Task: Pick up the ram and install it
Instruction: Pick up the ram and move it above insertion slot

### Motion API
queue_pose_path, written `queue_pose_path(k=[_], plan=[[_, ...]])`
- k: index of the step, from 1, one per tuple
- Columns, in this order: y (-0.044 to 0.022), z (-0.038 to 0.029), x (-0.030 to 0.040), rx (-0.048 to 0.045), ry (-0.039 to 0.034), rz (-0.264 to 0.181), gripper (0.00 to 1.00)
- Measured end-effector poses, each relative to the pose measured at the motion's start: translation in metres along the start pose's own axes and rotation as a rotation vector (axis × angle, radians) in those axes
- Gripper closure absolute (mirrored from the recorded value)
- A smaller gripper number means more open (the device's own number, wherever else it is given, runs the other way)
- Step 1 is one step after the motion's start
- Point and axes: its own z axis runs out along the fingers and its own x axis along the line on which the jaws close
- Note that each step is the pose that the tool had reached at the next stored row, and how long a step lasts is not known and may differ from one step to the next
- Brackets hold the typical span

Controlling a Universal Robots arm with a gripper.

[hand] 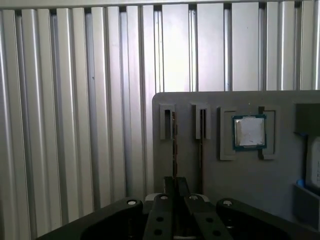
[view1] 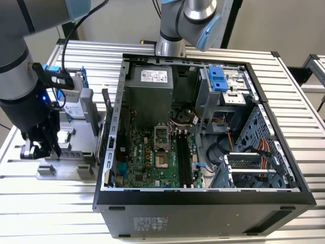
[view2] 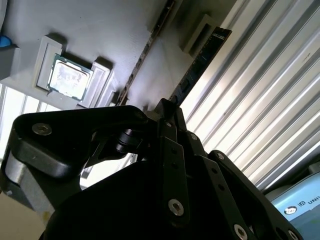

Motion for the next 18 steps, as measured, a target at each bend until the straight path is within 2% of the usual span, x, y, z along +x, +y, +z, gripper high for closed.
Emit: queue_pose_path(k=[18], plan=[[0.0000, -0.0098, 0.0001, 0.0000, 0.0000, 0.000, 1.00]])
